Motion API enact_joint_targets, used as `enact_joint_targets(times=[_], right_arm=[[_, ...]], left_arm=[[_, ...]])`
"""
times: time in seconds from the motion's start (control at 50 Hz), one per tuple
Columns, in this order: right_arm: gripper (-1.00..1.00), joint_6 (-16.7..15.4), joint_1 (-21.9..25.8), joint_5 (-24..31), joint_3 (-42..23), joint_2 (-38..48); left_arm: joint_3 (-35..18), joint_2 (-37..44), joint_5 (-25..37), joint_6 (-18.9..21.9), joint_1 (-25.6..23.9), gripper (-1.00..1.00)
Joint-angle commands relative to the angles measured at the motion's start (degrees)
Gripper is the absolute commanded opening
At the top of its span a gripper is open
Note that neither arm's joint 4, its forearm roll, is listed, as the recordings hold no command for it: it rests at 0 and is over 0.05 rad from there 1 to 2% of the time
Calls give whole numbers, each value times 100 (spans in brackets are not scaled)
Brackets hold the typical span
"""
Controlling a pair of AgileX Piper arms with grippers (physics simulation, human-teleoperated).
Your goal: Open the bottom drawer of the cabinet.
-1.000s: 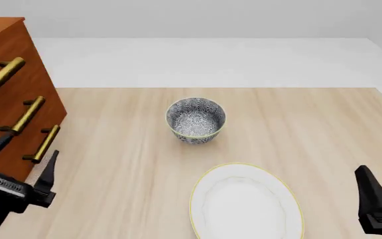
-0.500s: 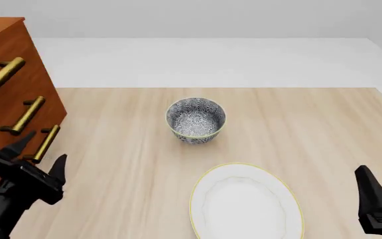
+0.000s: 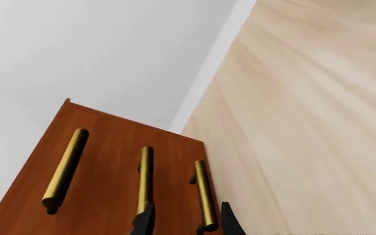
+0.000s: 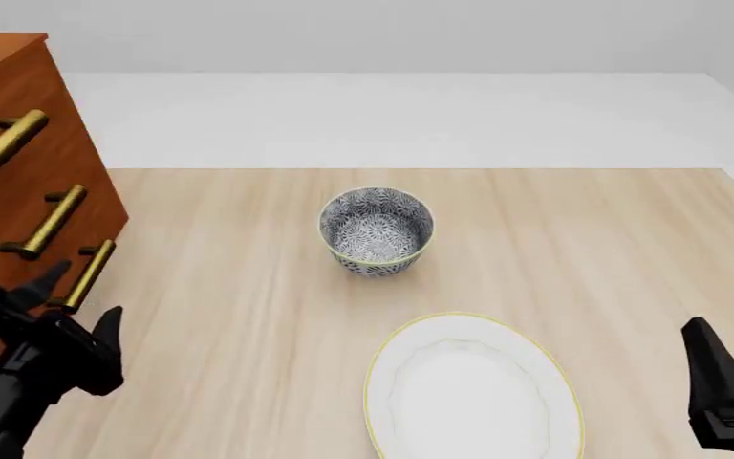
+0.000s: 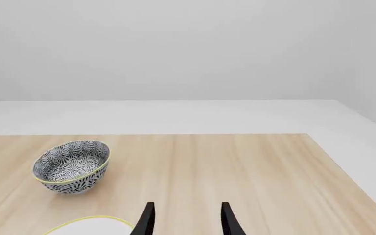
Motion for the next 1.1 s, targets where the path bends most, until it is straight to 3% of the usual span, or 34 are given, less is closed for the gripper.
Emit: enact_joint_targets(times=[0.02,0.38,0.42,0.6,1.1], right_arm=[[100,0,0,2,-1,-1],[100,2,0,10,-5,-5],[100,0,0,9,-5,-6],[100,0,-2,10,-5,-5],[100,1,-1,10,-5,-5]], left_arm=[[-349,606,-22,105,16,100],[-1014,1543,-22,203,45,100],[-1330,2058,-23,295,105,100],[-1703,2653,-23,384,156,100],[-2049,3165,-23,649,620,100]])
